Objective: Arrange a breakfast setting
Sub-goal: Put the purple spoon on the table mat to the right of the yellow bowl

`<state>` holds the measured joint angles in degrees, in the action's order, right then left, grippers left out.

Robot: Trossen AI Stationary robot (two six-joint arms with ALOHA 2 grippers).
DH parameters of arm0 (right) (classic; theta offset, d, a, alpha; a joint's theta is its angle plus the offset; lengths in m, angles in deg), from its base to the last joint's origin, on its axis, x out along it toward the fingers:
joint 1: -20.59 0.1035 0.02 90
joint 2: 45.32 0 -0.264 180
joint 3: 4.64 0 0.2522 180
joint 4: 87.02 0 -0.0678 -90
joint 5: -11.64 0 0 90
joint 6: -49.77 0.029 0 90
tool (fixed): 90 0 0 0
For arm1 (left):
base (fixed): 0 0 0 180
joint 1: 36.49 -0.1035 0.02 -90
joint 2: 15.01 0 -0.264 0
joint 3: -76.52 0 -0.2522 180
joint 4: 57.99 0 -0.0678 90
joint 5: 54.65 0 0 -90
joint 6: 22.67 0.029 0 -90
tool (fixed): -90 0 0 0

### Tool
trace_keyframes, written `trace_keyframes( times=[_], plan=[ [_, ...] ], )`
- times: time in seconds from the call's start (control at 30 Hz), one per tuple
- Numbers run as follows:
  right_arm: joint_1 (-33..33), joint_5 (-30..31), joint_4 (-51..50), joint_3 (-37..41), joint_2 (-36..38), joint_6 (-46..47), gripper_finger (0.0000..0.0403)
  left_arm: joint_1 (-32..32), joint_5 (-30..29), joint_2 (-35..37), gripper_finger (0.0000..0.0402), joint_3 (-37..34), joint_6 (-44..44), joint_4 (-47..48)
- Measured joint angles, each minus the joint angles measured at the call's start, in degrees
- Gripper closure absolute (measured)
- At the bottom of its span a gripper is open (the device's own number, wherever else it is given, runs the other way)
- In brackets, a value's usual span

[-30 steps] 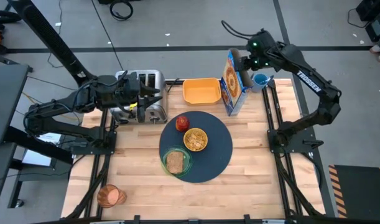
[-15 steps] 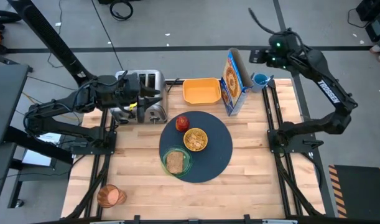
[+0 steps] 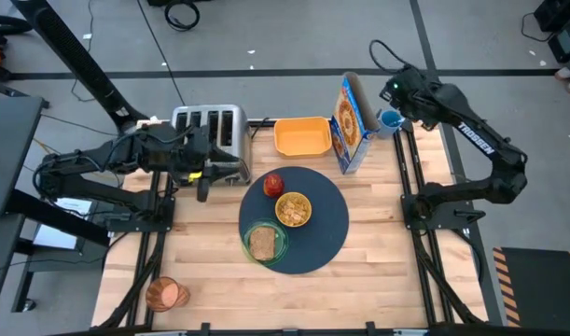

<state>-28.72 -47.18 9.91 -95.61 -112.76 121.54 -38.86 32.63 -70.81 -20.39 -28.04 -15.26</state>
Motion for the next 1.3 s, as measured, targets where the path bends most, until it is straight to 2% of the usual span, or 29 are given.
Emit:
trace_keyframes(
  times=[0.07, 0.23, 0.4, 0.53, 0.7, 0.97, 1.2, 1.3],
  plan=[
    [-2.2, -0.8, 0.9, 2.7, -0.1, 3.4, 0.0257, 0.5, 0.5, 0.4, 0.0269, 0.0, -0.4, 1.8],
    [-6.7, -3.1, 3.0, 5.7, -2.4, 2.7, 0.0257, 0.7, 1.6, 2.0, 0.0269, 0.0, -0.9, 5.8],
    [-9.1, -2.4, -2.9, 5.7, -6.8, 6.9, 0.0256, -1.2, 0.9, 2.6, 0.0269, 0.0, 0.1, 5.3],
    [-8.7, 0.0, -2.9, 8.6, -9.3, 11.9, 0.0255, -2.9, 0.7, 2.6, 0.0269, 0.0, 3.1, 5.3],
    [-8.5, 2.0, 2.0, 15.0, -9.5, 21.0, 0.0256, -4.7, -0.2, 2.6, 0.0269, 0.0, 4.6, 5.4],
    [-9.0, 2.0, 11.9, 19.1, -9.2, 25.2, 0.0247, -8.1, -0.2, 2.6, 0.0269, 0.0, 8.5, 4.7],
    [-9.1, 2.1, 21.6, 23.3, -9.3, 25.2, 0.021, -10.7, -0.3, 2.6, 0.0269, 0.0, 9.5, 4.7],
    [-9.1, 4.2, 22.6, 23.8, -9.3, 26.9, 0.0197, -10.7, -0.3, 2.6, 0.0269, 0.0, 9.5, 4.7]
  ],
)
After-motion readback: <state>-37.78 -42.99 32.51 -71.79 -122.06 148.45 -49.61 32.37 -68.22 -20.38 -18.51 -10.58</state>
